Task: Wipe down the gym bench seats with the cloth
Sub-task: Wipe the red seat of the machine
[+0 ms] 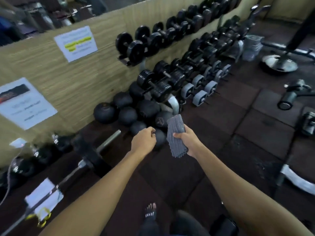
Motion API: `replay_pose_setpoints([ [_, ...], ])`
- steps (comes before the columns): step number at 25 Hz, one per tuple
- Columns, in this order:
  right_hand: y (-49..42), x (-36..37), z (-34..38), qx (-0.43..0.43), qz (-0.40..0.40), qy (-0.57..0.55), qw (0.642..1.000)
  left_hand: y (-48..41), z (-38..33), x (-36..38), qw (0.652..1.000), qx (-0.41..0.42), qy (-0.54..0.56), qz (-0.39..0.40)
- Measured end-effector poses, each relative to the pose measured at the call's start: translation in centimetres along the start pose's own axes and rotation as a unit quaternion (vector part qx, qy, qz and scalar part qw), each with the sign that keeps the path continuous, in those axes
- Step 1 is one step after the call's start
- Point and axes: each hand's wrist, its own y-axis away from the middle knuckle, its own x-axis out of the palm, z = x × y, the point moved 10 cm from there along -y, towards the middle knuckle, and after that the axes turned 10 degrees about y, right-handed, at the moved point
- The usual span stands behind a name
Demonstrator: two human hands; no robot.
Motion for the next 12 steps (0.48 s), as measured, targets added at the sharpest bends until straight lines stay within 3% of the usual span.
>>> replay_pose_setpoints([
  [6, -7.0, -11.6, 3.9, 0.001, -0.164, -0.083, 0.983, -13.7, -12.0, 4.6, 0.984, 0.129, -0.049, 0.11],
  [12, -13.0, -26.9, 1.9, 0.018, -0.302, -0.17, 0.938, -23.9, -25.7, 17.1, 0.944, 0.226, -0.092, 0.222],
])
